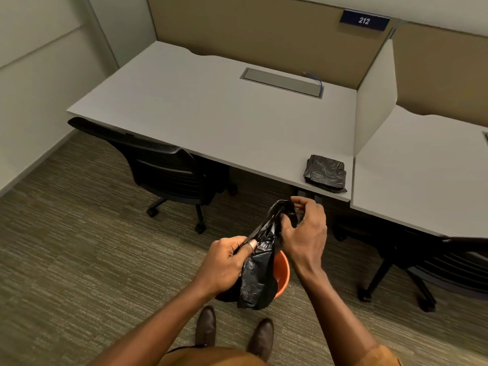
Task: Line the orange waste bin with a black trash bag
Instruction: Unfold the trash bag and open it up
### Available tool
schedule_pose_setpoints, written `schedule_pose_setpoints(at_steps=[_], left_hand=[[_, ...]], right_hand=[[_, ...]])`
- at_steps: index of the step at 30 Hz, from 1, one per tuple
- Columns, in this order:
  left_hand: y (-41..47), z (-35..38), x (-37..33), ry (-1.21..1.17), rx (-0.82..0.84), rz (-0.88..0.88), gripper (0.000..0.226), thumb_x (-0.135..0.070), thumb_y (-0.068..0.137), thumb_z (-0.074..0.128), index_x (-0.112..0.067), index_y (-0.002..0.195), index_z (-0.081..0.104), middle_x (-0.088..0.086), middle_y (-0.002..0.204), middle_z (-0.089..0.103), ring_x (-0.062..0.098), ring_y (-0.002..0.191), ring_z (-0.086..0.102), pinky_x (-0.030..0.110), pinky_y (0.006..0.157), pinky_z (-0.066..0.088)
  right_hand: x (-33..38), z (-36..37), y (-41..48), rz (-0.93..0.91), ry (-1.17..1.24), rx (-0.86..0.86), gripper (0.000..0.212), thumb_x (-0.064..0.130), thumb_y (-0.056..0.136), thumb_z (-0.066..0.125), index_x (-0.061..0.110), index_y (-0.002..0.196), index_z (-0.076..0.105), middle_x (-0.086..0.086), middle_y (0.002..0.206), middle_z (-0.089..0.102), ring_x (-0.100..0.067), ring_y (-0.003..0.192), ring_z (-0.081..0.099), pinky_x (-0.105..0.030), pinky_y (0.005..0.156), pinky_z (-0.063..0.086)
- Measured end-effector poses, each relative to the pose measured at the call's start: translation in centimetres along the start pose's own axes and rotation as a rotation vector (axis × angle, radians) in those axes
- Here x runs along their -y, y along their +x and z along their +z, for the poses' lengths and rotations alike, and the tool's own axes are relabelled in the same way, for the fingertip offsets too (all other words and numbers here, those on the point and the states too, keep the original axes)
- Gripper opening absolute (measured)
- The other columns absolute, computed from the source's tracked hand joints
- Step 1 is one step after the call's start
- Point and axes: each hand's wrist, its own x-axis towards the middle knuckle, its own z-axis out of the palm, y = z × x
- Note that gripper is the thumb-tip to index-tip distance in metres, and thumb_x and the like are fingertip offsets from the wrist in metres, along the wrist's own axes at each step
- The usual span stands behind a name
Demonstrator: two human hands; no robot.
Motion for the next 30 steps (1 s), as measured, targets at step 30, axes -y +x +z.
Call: schedule_pose_setpoints(at_steps=[30], left_hand=[[2.5,-1.6,0.1,-0.474,-0.278,-0.423,0.028,-0.021,0.102,0.069,-0.003,0.089,0.085,0.028,0.099,0.084,0.036,0.088,0.085,0.047,0.078,0.066]], right_hand=[[-6.9,-0.8,0.3,0.725,0.688,0.071,0.012,0.005,0.104,0.065,0.007,0.108,0.076,-0.007,0.086,0.084,-0.019,0.079,0.08,-0.031,0.066,0.065]])
